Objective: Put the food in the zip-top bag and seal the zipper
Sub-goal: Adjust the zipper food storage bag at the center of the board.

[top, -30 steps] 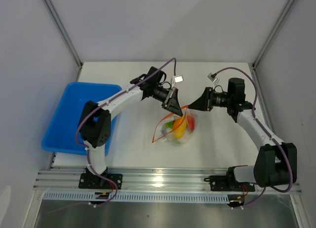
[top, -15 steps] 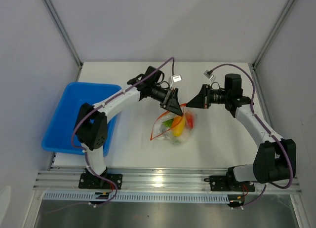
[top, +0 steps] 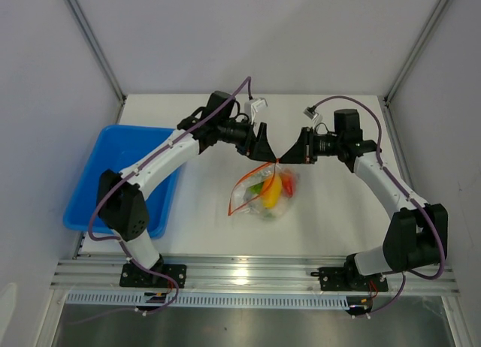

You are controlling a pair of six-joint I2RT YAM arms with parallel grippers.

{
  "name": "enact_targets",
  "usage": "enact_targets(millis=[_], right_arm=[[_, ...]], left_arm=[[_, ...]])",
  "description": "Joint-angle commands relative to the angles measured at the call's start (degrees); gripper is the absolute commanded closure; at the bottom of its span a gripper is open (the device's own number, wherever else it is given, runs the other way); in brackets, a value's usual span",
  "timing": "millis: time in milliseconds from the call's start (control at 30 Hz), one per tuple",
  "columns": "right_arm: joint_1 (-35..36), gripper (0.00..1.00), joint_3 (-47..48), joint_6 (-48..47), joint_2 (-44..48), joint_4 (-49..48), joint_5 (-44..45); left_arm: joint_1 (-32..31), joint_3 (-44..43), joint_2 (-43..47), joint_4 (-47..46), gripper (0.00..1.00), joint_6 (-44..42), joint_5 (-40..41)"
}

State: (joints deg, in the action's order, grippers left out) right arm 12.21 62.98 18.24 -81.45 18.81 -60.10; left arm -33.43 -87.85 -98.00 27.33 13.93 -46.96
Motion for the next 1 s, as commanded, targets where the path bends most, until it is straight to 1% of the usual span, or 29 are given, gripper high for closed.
enact_targets(millis=[0, 67, 133, 167, 300, 433, 633, 733, 767, 800, 833, 933, 967], right_arm=[[1.24, 1.00, 4.51, 4.25, -0.64, 0.62, 1.73], [2.38, 1.00, 5.39, 6.63, -0.47, 0.62, 2.08], [3.34, 1.00, 6.36, 7.59, -0.12, 0.70, 3.31], [3.61, 1.00, 6.54, 7.77, -0.11, 0.70, 3.49], [3.88, 1.00, 6.98, 8.92, -0.29, 1.14, 3.67], [3.96, 1.00, 6.98, 9.88, 0.41, 1.41, 4.46], [3.96, 1.00, 7.24, 12.61, 1.73, 1.14, 4.20], [3.88, 1.00, 7.33, 12.79, 2.70, 1.76, 3.93], [3.96, 1.00, 7.24, 12.61, 3.05, 2.54, 3.93], [3.88, 1.00, 6.98, 12.17, 3.23, 2.90, 3.93], [3.88, 1.00, 6.81, 11.91, 3.49, 3.42, 4.02], [3.88, 1.00, 5.32, 11.21, 4.37, 4.92, 4.11], [3.88, 1.00, 4.96, 11.12, 4.63, 5.27, 4.11]], left_arm=[[-0.49, -0.57, 2.89, -1.05, 0.19, -1.02, 5.73], [-0.84, 1.01, 3.60, -2.36, 0.17, -0.75, 7.40], [-1.46, 1.11, 3.86, -2.11, 0.16, -1.19, 8.55], [-1.81, 0.58, 3.78, -1.59, 0.15, -1.54, 9.25], [-4.36, 0.40, 3.51, -0.61, 0.14, -3.91, 11.27], [-5.42, 1.37, 4.04, 0.09, 0.14, -5.58, 11.80], [-5.77, 4.70, 6.85, 1.67, 0.21, -8.66, 12.86], [-5.77, 6.99, 7.99, 2.55, 0.35, -9.45, 13.03], [-5.68, 7.78, 8.08, 3.25, 0.51, -9.54, 13.47], [-5.59, 8.05, 8.26, 3.51, 0.57, -9.54, 13.30], [-5.51, 8.66, 8.43, 3.60, 0.67, -9.63, 13.12], [-5.51, 9.89, 9.05, 4.13, 0.80, -9.72, 12.25], [-5.51, 10.07, 9.14, 4.39, 0.87, -9.80, 12.16]])
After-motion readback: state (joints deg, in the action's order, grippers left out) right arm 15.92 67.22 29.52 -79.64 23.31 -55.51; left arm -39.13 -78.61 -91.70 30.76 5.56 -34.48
